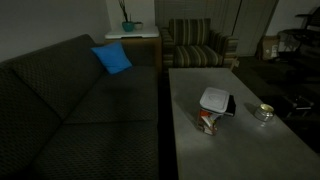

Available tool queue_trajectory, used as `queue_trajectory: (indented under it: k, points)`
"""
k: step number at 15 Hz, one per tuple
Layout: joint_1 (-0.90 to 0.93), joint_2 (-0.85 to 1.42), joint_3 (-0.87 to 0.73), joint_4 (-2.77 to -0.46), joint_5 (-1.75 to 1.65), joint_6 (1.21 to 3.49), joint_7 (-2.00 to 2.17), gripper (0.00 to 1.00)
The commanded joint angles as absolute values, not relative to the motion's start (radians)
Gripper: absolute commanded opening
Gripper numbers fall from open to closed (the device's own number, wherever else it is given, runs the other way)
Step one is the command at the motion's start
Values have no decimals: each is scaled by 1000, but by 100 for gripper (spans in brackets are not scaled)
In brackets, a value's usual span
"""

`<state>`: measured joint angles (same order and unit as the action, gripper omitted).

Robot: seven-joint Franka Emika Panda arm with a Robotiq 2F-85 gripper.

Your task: Take the lid off the storage container and put it on the table

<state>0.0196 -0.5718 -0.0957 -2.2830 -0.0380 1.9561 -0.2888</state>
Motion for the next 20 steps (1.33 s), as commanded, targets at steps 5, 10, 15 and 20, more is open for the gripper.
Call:
queue_trajectory:
  k: [5,10,15,20]
  points:
    - [20,-571,-95,-2281,-38,1954,-289,100]
    - [20,-571,-95,-2281,-38,1954,-289,100]
    - [47,-519,-99,-2243,-33,1998,-342,100]
    - [122,-415,-114,-2206,5,2230,-490,100]
